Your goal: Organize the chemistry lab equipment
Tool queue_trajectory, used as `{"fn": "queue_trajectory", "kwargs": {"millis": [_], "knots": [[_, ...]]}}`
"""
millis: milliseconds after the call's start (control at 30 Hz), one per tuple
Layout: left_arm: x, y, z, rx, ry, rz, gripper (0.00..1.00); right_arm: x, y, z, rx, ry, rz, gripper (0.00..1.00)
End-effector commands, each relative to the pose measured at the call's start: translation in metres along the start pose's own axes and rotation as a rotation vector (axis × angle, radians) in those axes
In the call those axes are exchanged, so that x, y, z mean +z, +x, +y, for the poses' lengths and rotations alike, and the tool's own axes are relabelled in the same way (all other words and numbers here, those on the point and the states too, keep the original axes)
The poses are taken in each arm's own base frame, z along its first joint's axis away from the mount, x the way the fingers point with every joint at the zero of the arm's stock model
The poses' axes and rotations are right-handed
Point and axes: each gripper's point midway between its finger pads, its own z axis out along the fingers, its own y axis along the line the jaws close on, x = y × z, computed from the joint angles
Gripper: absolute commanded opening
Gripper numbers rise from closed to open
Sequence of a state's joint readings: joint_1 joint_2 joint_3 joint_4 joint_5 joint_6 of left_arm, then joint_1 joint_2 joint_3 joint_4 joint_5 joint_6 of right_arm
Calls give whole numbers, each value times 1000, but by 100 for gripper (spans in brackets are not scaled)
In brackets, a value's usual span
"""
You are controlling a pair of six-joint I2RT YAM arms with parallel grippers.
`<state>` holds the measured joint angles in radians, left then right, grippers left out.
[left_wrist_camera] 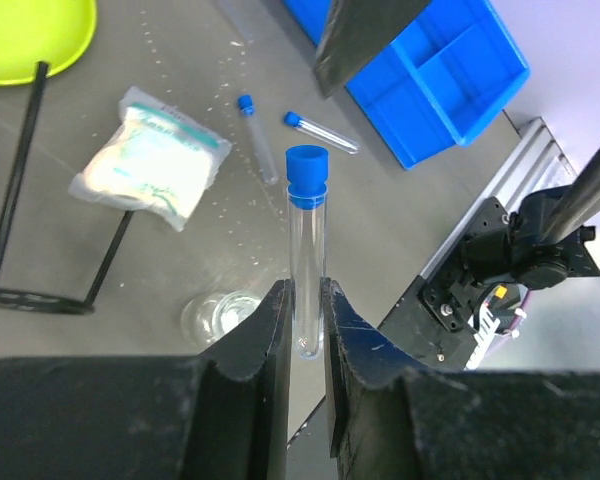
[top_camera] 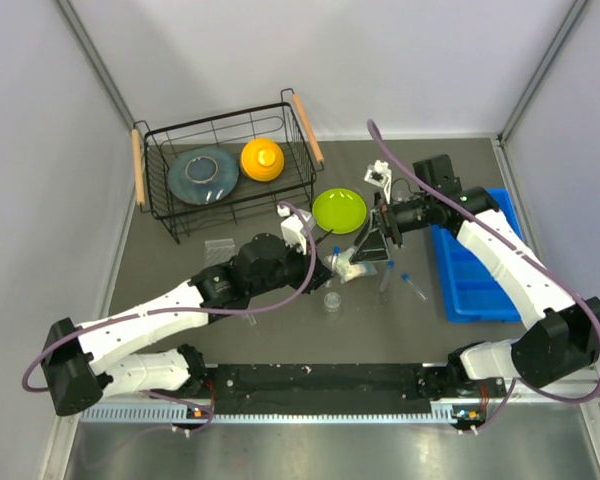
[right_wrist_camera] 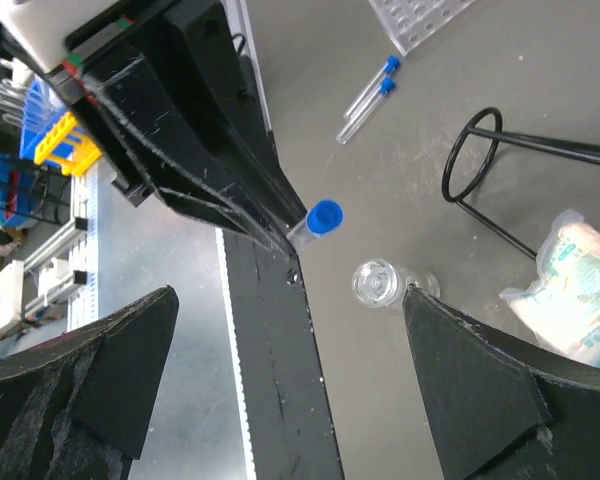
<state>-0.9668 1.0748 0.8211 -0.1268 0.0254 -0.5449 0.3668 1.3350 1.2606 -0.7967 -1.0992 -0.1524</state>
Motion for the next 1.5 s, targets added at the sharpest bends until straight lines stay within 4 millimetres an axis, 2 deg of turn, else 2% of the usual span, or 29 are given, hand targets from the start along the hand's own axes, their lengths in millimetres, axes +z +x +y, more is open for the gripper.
{"fn": "queue_trajectory", "kwargs": {"millis": [0,200,533,833,1067,1467], "knots": [[8,-25,-31,35,104,-63,15,9,-6,7,-40,59,34,95],[14,-21,-37,38,126,-39,15,18,1,-1,2,82,61,89],[16,-18,-44,32,145,-32,15,27,-3,-6,57,61,62,72],[18,-18,-39,33,124,-38,15,32,0,-3,76,36,71,57],[17,-19,-38,33,116,-46,15,36,5,-4,83,34,84,52],[13,-24,-36,42,104,-72,15,41,7,-2,83,17,100,26]]}}
